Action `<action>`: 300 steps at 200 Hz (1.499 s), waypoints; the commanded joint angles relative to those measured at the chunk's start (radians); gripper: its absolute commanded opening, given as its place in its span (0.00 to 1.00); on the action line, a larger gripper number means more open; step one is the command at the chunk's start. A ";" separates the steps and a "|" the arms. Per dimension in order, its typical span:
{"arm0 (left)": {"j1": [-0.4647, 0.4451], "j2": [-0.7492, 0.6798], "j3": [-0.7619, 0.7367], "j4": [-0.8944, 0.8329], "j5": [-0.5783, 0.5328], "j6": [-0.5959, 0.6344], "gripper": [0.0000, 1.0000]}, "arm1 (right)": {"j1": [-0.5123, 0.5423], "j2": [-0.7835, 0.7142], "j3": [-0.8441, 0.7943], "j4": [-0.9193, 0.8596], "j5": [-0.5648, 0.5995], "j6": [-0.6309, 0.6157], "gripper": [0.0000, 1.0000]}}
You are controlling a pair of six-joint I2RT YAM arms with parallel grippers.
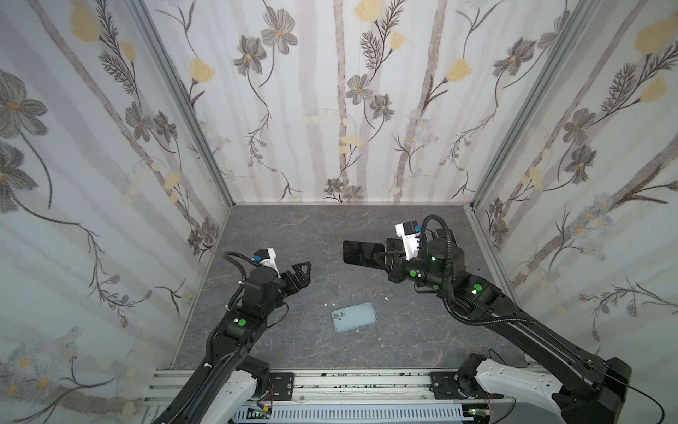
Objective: Put the phone into the phone case
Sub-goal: 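Lower the phone with both grippers over the pale blue case, then press the phone's edge into the pale blue case with the right gripper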
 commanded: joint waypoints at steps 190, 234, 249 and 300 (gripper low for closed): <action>-0.216 0.360 -0.199 0.319 0.308 -0.130 0.59 | -0.006 0.275 -0.319 0.241 -0.350 0.210 0.00; -0.227 0.379 -0.212 0.335 0.309 -0.142 0.57 | -0.007 0.309 -0.331 0.272 -0.373 0.213 0.00; -0.229 0.385 -0.218 0.342 0.309 -0.142 0.57 | -0.008 0.321 -0.336 0.281 -0.373 0.220 0.00; -0.237 0.446 -0.236 0.408 0.329 -0.157 0.56 | -0.017 0.344 -0.376 0.359 -0.363 0.272 0.00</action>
